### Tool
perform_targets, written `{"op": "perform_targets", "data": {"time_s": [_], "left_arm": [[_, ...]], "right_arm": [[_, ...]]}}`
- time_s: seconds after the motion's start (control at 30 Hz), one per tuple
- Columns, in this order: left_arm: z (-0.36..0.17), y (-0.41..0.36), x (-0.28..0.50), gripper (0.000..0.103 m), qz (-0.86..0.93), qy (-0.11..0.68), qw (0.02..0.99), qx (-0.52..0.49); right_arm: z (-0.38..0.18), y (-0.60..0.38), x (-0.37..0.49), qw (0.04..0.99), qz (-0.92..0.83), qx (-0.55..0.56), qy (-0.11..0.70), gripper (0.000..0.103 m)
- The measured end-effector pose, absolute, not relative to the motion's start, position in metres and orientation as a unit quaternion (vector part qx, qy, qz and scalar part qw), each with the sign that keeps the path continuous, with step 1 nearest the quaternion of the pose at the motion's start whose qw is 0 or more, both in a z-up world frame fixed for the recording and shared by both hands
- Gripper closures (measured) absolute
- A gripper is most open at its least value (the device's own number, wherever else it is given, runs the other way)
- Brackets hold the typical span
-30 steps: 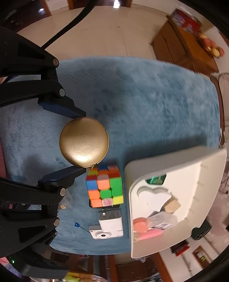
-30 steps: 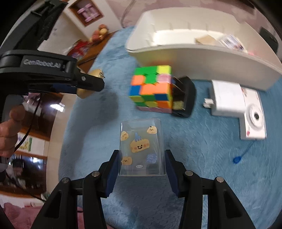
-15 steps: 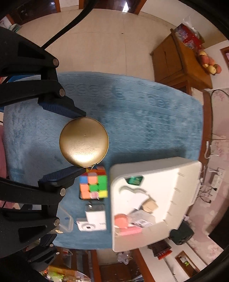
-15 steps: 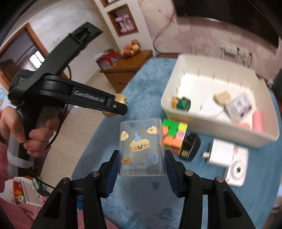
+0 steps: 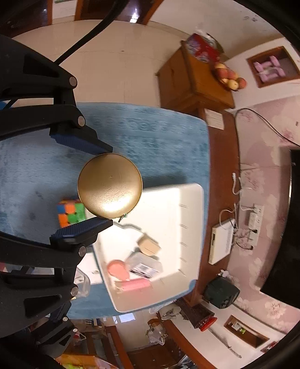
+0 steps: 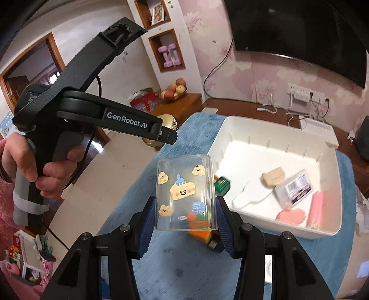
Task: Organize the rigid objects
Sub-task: 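Carry the gold compact and clear sticker box into the white bin and release both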
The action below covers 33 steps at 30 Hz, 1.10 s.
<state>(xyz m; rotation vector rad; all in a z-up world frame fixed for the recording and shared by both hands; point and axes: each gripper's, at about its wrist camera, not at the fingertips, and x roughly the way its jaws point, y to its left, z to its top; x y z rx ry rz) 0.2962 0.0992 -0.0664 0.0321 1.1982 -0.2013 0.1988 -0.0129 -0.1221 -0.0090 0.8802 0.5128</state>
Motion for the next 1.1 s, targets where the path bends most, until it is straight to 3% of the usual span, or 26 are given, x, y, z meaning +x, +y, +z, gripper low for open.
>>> {"op": "perform_targets", "data": {"time_s": [0.5, 0.97, 1.1], "left_arm": [[-0.061, 0.063, 0.341, 0.044, -0.134, 0.505, 0.852, -0.024], [-0.103, 0.052, 0.369, 0.044, -0.132, 0.513, 0.845, -0.074], [-0.107, 0.054, 0.372, 0.037, -0.126, 0.520, 0.840, -0.087]], "right_arm": [[-0.130, -0.056, 0.245, 0.900, 0.211, 0.040, 0.380, 0.053], [-0.168, -0.073, 0.284, 0.882, 0.191, 0.068, 0.426, 0.053], [-0.169, -0.075, 0.284, 0.881, 0.188, 0.070, 0.428, 0.049]]}}
